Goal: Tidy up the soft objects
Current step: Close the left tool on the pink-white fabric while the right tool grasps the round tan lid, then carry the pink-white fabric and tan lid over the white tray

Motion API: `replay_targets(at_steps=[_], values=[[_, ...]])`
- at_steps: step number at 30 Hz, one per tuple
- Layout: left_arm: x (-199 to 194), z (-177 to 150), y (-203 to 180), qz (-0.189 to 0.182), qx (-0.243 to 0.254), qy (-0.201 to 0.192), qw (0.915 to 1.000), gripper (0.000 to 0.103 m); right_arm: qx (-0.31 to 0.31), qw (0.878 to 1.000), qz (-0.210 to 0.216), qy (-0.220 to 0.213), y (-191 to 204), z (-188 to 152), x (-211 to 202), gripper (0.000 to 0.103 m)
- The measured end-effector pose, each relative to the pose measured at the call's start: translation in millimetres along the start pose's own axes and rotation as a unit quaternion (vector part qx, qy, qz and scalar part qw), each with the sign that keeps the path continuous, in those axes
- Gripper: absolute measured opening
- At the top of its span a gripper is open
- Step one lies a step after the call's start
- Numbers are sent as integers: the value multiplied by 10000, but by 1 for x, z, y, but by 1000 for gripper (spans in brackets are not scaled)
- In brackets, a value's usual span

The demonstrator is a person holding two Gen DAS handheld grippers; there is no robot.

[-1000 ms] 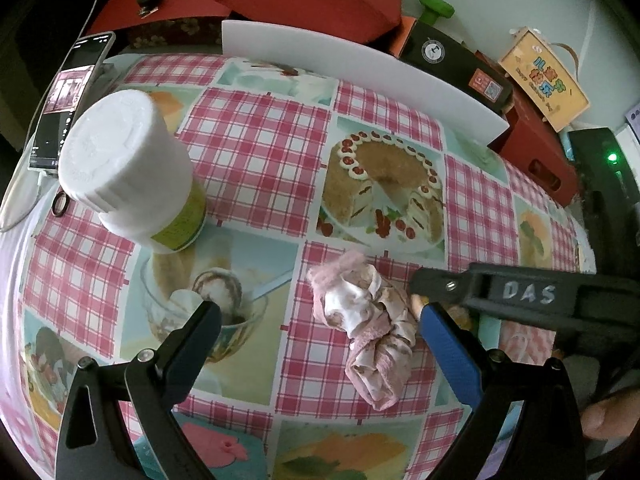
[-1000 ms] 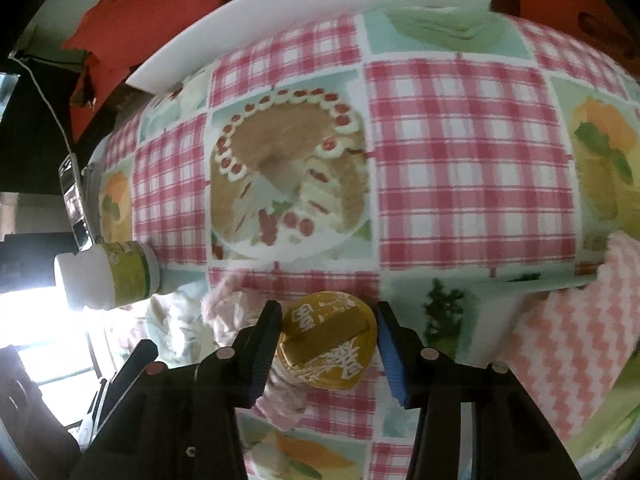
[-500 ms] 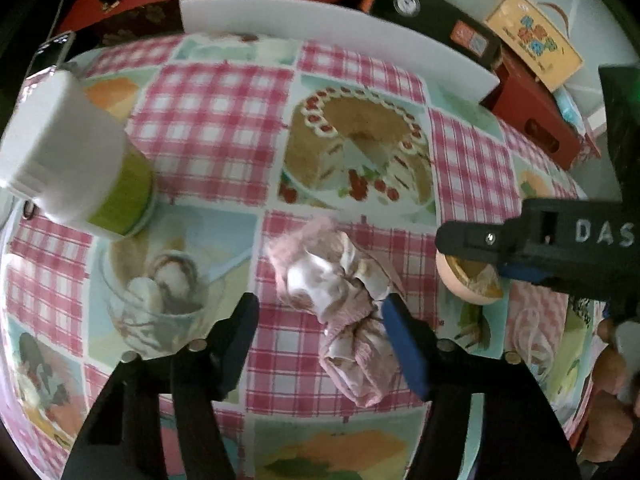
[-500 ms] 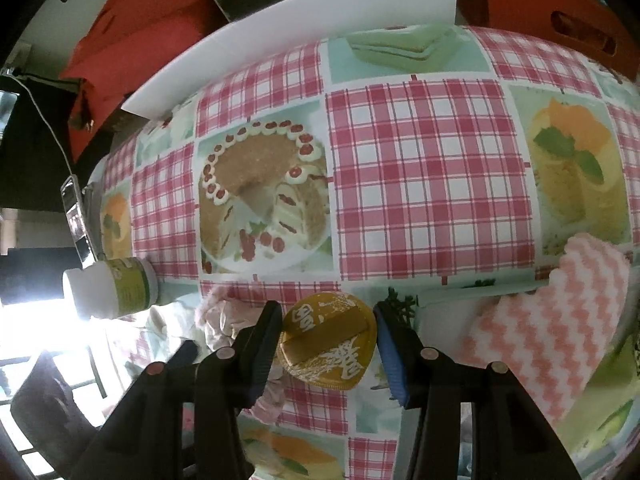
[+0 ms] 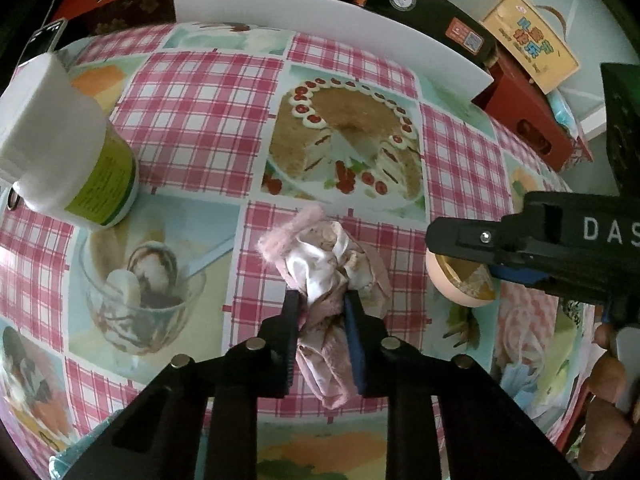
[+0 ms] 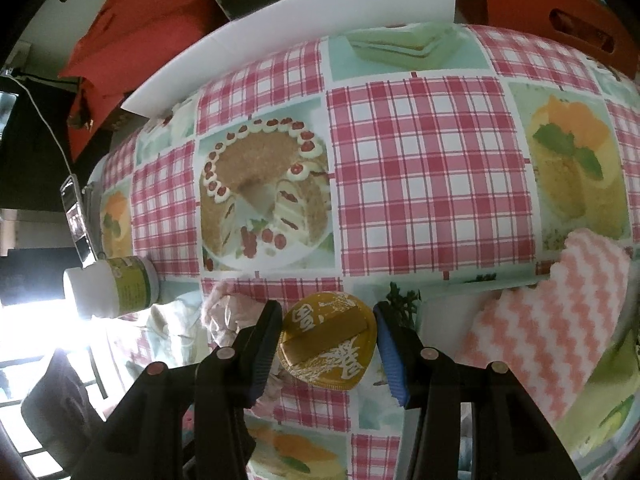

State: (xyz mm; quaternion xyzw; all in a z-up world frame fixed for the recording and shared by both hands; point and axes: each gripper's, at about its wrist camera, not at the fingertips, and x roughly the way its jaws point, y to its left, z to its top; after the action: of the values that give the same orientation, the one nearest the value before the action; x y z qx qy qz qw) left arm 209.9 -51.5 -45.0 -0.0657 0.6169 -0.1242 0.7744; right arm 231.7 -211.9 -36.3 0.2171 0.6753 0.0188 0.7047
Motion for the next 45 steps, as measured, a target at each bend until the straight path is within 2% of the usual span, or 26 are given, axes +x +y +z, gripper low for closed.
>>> replay_targets(at_steps=[8,14,20,29,34,38,45], values=[[-16,1,18,-82,-152,-174,9997,13,-75,9999,-33,-95,5,-1,-15,50],[-36,-3,18,-193,-163,-423,9988,12,-81,9998,-14,-199,3,-3,-29,50],[-67,-5,5,-259,-72,-828,9962,12,-65,9993,85,-356,0,-7,-48,50],[-95,-10,-14,-401,92,-1173,9922,12,-137,9972,94,-734,-16,-25,-89,50],[-108,-20,-29,-538,273,-1284,9899,12,-124,9939,-223,-1074,-38,-46,-115,50],[-115,-28,-53,-638,551,-1323,9876,12,-214,9875,-670,-1413,-57,-66,-133,50],[-109,-47,-105,-908,1205,-1143,9819,12,-33,9728,-1002,-2089,-99,-104,-161,50]])
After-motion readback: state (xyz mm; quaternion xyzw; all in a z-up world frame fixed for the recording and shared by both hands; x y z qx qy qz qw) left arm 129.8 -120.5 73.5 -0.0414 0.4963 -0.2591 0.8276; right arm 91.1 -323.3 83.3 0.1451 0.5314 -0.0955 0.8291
